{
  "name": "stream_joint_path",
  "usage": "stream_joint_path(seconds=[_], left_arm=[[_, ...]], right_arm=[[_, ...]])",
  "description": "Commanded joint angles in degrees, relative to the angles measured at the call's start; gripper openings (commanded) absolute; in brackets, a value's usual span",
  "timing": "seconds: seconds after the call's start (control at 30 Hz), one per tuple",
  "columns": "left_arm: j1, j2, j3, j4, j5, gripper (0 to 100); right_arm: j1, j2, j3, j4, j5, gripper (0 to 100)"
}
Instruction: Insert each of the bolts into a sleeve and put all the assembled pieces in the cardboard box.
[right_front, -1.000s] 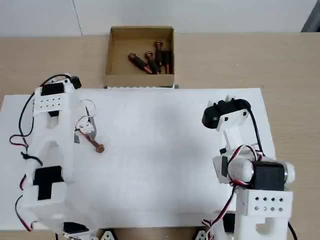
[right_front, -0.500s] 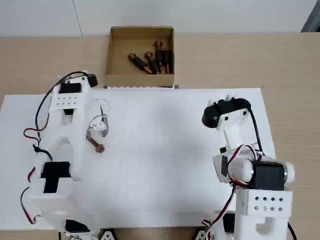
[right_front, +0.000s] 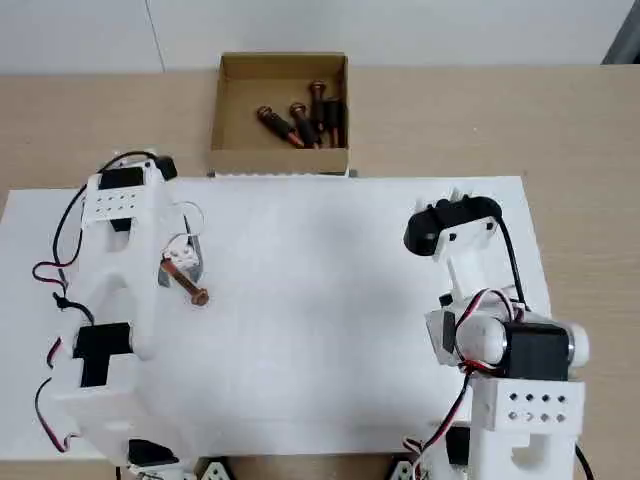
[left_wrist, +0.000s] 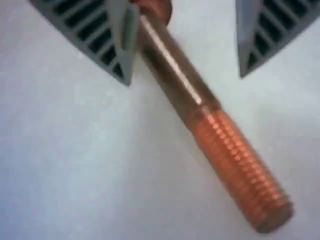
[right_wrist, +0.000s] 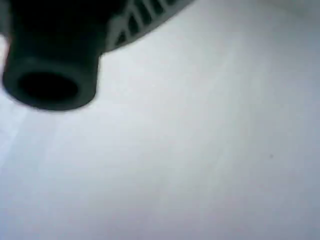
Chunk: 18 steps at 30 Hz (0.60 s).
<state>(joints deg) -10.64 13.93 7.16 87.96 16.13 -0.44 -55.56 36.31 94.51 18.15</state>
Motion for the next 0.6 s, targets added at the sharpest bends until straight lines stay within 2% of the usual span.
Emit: stream_joint_path(seconds=[0.0,0.27,0.57], left_arm=[[0.0,-0.4,-1.8,0.4,0.3,13],[1.0,3.8,1.5,-3.3,0.4,13],[1.2,5.9,1.6,-4.6,0.4,0]], right_arm=[[0.0,-0.2,-0.3,-1.5,-0.4,0.3],[0.1,-0.3,-0.1,-1.5,-0.4,0.3],[0.1,-0.5,0.0,-1.5,-0.4,0.3]])
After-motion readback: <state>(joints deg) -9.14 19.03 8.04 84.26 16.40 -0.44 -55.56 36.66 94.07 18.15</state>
